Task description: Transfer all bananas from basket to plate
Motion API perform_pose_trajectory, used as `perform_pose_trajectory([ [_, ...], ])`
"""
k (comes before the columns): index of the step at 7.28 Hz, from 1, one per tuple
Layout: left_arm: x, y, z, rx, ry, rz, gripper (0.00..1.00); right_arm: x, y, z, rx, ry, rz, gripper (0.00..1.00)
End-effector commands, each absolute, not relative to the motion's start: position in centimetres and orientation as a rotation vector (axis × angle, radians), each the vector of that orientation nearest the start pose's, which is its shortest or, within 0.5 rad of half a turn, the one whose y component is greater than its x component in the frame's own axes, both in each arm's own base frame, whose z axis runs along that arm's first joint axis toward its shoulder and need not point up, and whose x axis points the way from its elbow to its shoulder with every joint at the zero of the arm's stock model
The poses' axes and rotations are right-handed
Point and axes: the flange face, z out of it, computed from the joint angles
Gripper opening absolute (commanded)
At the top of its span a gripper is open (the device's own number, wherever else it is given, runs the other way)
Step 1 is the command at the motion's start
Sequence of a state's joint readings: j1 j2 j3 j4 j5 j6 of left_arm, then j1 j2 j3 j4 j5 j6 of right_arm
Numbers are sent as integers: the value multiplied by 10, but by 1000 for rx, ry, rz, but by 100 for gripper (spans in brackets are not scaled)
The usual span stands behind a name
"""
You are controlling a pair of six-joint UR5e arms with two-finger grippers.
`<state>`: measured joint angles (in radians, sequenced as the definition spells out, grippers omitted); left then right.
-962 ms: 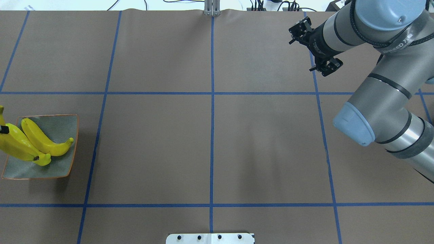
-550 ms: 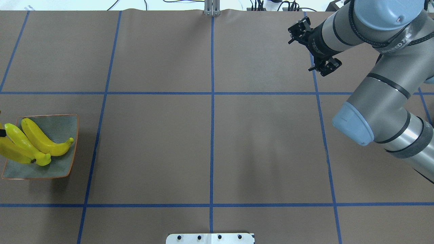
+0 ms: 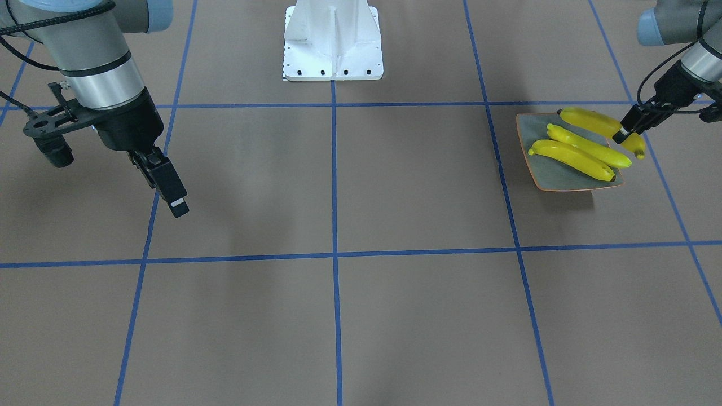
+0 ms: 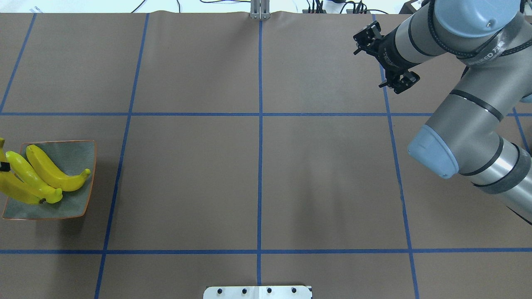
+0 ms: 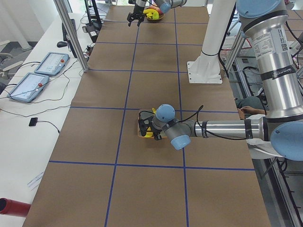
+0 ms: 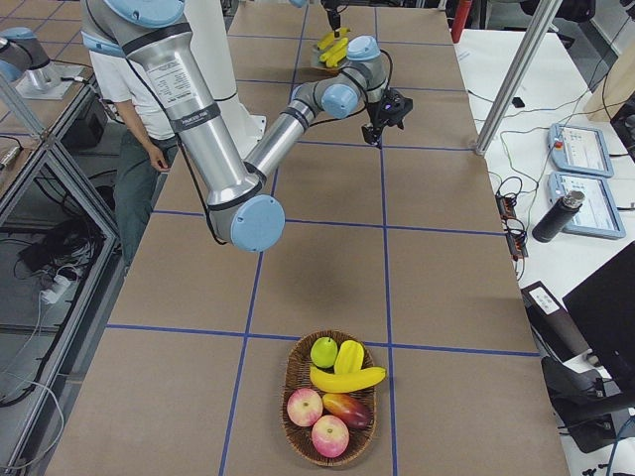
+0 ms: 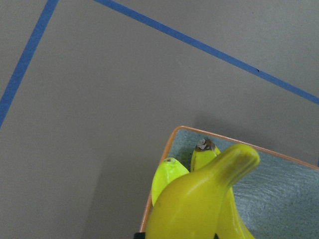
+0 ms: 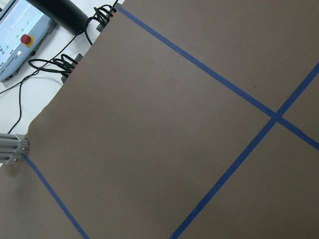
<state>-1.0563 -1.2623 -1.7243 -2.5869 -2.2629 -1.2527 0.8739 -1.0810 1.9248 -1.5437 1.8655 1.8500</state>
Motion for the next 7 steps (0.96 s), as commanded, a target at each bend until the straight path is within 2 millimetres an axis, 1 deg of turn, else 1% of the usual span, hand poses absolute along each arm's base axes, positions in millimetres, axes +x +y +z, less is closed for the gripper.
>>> perform_pose_trajectory([
  [1,145,-361,601,-6,1056,-325,0,-306,-529,247,43,-899,817,100],
  [2,150,-359,602,-15,1054,-313,0,-304,-532,248,46,-896,819,100],
  [3,149,-356,606,-18,1048,-313,0,-299,-535,247,45,-900,826,100],
  [4,149,-356,607,-19,1045,-315,0,-299,-535,247,45,-901,827,100],
  [5,149,-356,608,-20,1042,-316,18,-299,-535,246,44,-902,826,100],
  [6,149,-357,607,-16,1041,-319,65,-298,-536,247,45,-901,829,100],
  [7,149,-358,606,-14,1041,-319,88,-295,-537,247,44,-902,832,100],
])
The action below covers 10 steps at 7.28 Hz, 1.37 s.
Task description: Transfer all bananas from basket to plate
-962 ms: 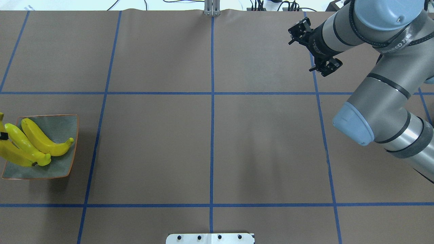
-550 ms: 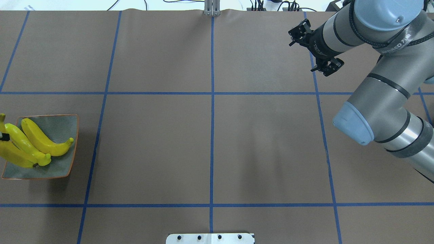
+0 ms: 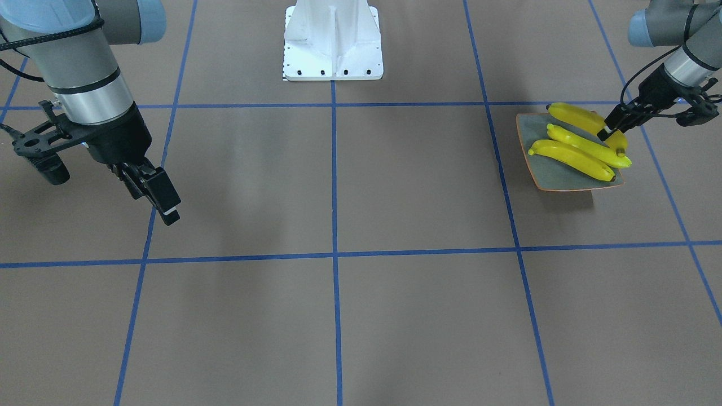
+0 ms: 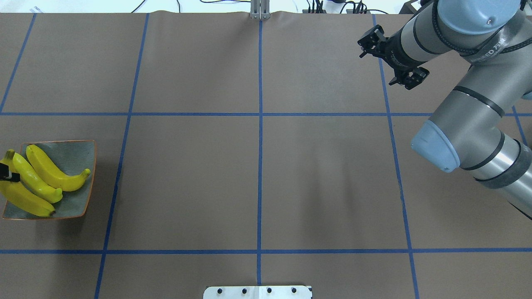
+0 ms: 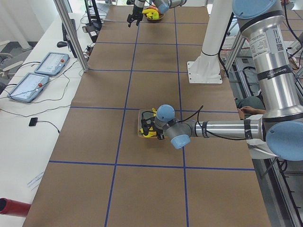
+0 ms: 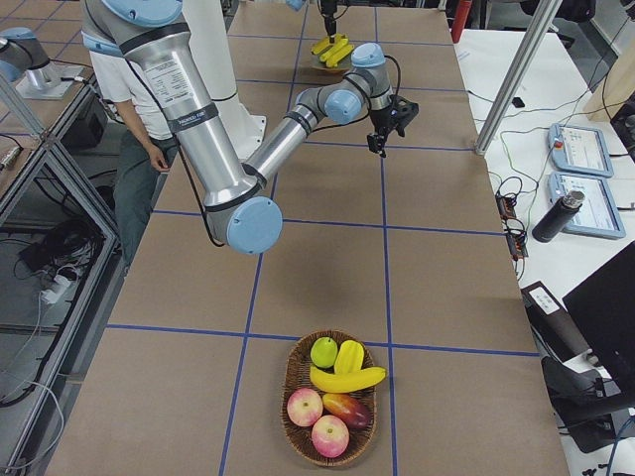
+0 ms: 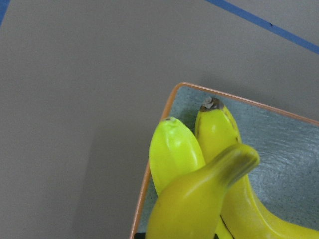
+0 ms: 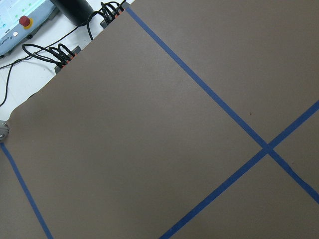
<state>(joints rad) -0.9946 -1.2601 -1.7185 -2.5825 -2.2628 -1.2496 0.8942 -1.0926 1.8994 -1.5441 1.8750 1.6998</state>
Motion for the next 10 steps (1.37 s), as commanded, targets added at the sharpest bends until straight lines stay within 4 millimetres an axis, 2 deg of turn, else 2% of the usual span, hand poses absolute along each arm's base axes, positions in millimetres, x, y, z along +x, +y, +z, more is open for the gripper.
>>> perform_pose_trajectory([
  [1,149,-358,607,-16,1039,-322,99,-293,-537,245,32,-910,831,100],
  [3,150,-360,599,-10,1054,-315,99,-279,-541,245,14,-923,834,100],
  [4,146,-360,592,1,1065,-317,99,-268,-544,251,6,-920,841,100],
  [5,134,-364,576,40,1087,-328,99,-251,-549,264,26,-902,804,100],
  [6,113,-374,560,90,1113,-363,99,-226,-551,291,32,-875,723,100],
  [7,109,-385,545,103,1148,-357,99,-199,-552,324,57,-833,641,100],
  [8,112,-399,531,126,1168,-349,100,-177,-545,365,99,-793,547,100],
  [9,115,-406,521,136,1182,-347,100,-158,-530,413,135,-762,446,100],
  [10,120,-418,511,138,1181,-348,100,-127,-514,455,162,-719,363,100],
])
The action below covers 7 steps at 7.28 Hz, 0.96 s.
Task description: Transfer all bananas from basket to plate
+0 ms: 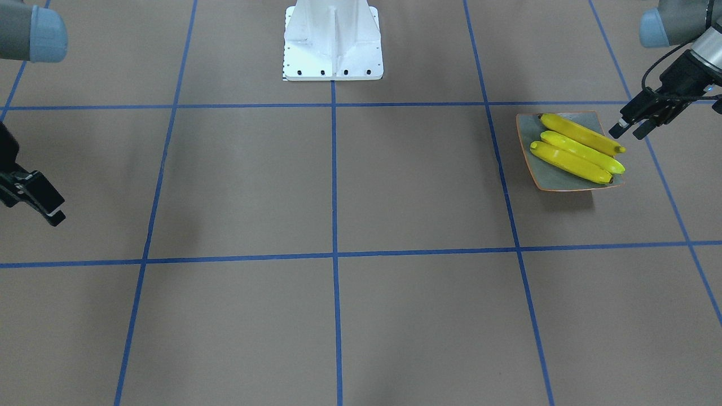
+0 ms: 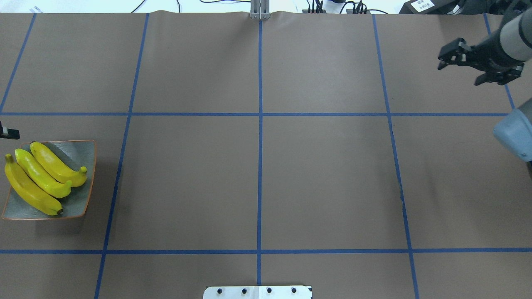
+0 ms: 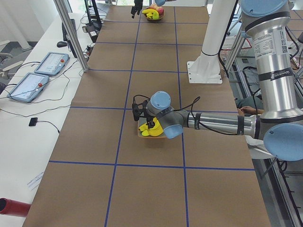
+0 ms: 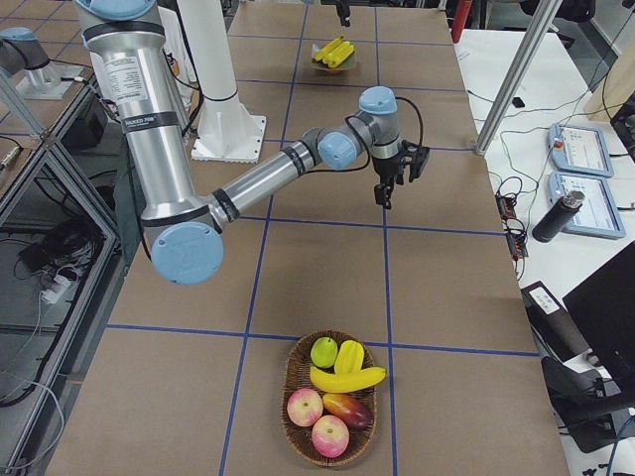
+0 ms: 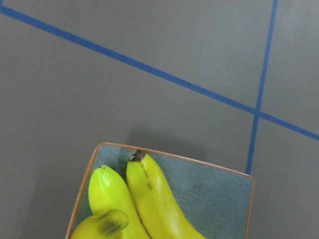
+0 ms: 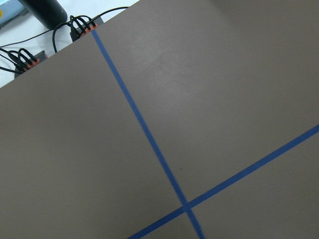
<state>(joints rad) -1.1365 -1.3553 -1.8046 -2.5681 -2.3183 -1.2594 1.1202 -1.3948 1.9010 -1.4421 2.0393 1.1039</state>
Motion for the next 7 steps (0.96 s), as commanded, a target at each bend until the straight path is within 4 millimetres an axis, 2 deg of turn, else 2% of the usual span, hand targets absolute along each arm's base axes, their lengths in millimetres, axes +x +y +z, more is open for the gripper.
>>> perform_pose_trajectory([
  [1,125,-428,503,138,1181,-348,100,-94,-504,486,169,-692,308,100],
  [3,129,-438,492,137,1182,-349,100,-21,-506,565,145,-667,162,100],
  [4,131,-442,488,143,1187,-348,100,10,-507,615,138,-638,89,100],
  [5,134,-447,482,133,1189,-361,100,19,-509,640,131,-626,54,100],
  [7,134,-448,480,132,1191,-363,100,21,-506,720,111,-591,-96,100],
])
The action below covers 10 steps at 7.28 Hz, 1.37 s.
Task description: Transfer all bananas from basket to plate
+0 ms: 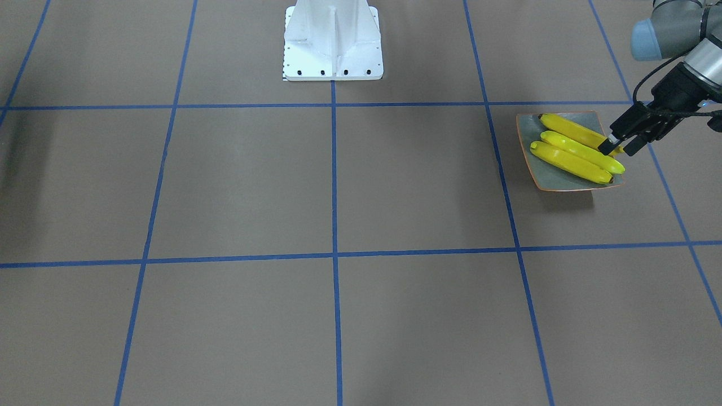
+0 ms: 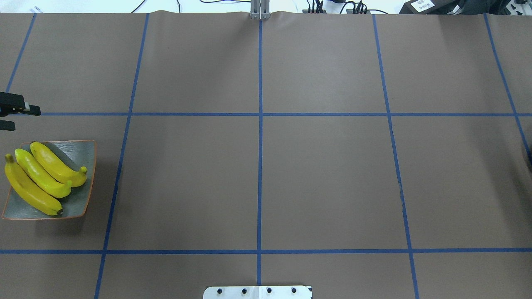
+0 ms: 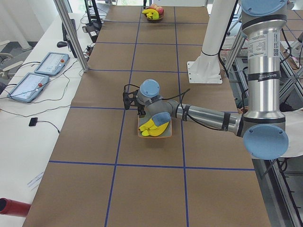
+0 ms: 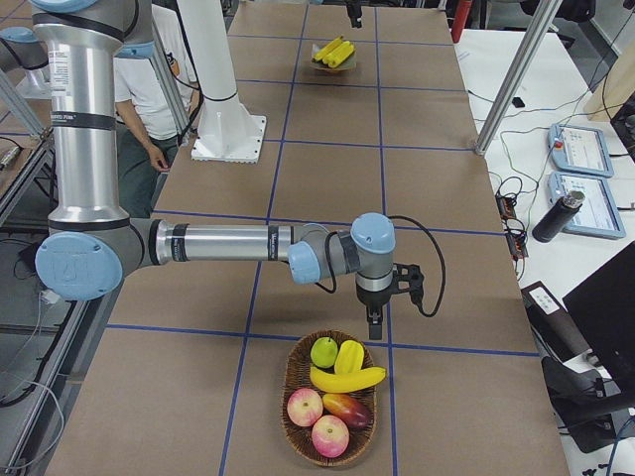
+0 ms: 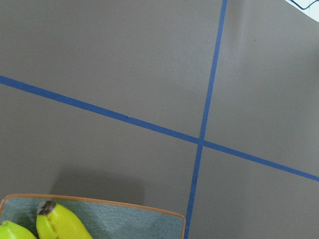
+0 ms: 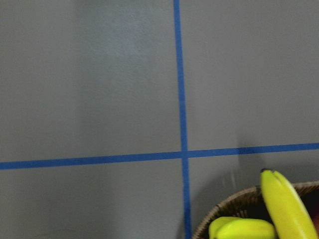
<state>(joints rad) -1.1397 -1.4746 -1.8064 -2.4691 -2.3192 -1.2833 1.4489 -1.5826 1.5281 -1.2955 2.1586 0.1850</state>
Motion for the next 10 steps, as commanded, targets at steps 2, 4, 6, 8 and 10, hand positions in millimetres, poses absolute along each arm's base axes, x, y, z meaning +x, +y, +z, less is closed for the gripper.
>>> perform_pose_trajectory([
  [2,134,-448,474,123,1202,-390,100,25,-511,738,155,-519,-124,100],
  [4,132,-446,470,123,1207,-393,100,22,-524,738,152,-501,-125,98],
  [6,132,-445,469,126,1210,-391,100,21,-522,754,124,-508,-119,92],
  [8,131,-444,466,128,1212,-390,100,15,-520,759,109,-526,-125,87],
  [10,129,-441,464,132,1215,-389,100,3,-517,765,86,-557,-141,85],
])
